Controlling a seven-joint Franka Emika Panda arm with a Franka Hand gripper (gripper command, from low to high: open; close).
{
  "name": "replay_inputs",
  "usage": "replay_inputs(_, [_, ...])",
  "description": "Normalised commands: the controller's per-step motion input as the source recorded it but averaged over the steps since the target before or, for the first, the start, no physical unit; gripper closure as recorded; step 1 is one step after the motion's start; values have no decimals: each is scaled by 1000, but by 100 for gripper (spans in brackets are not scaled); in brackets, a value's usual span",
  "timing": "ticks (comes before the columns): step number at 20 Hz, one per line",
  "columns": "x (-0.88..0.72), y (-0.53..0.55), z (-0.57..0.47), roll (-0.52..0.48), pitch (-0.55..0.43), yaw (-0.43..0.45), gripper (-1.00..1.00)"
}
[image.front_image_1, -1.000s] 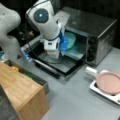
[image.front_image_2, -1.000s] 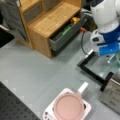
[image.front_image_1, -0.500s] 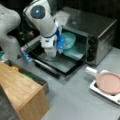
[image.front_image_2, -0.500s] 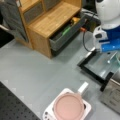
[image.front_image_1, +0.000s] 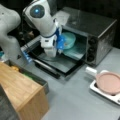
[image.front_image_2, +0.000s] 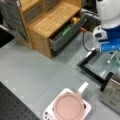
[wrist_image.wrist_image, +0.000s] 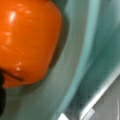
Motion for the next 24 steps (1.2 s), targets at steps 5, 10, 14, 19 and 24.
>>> replay_inputs(5, [-78,61,-41,-125,-117,3,100])
replay_inputs(10, [-79,14,-9,-113,-102,-3,100])
replay_inputs(14, [-59,-55,55,-114,-80,-10,100])
replay_inputs(19, [6,-201,180,-136,-22,-15,100])
replay_inputs(24, [108,-306,312,-144,86,-23,100])
